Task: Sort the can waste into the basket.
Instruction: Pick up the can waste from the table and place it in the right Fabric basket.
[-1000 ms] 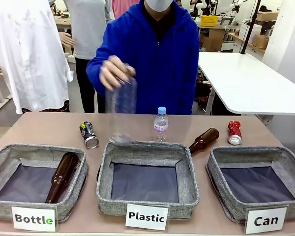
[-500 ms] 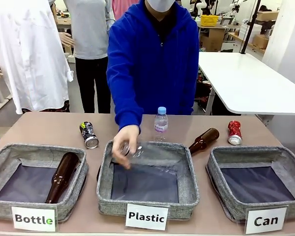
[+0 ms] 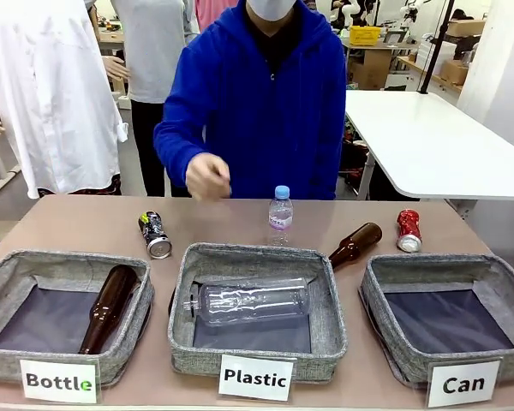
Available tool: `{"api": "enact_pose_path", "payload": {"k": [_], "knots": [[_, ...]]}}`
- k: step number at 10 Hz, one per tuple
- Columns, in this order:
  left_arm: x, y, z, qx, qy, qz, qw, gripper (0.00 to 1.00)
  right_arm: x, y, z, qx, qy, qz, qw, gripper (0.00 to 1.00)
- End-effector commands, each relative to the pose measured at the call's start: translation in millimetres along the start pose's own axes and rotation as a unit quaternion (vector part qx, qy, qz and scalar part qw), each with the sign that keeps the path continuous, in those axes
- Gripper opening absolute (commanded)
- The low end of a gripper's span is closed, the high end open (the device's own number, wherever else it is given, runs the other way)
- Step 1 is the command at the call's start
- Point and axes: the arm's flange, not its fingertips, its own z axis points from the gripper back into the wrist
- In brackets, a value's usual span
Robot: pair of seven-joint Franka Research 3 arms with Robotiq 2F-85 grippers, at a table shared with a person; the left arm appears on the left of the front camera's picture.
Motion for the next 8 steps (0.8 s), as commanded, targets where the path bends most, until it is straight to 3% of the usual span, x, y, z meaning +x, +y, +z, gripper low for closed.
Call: {"api": "enact_pose_path", "payload": {"k": [1, 5, 8], "knots": [[40, -45, -39, 0.071, 0.007, 0.047, 0.996, 1.00, 3, 0, 0, 0.009, -0.009, 0.013, 1.000, 1.00], [78, -117, -137, 0.170, 0.024, 0.033, 0.985, 1.00, 3, 0, 0, 0.009, -0.009, 0.013, 1.000, 1.00], [60, -148, -208, 0.253, -0.047, -0.068, 0.964, 1.00, 3, 0, 0, 0.009, -0.009, 0.013, 1.000, 1.00]]}}
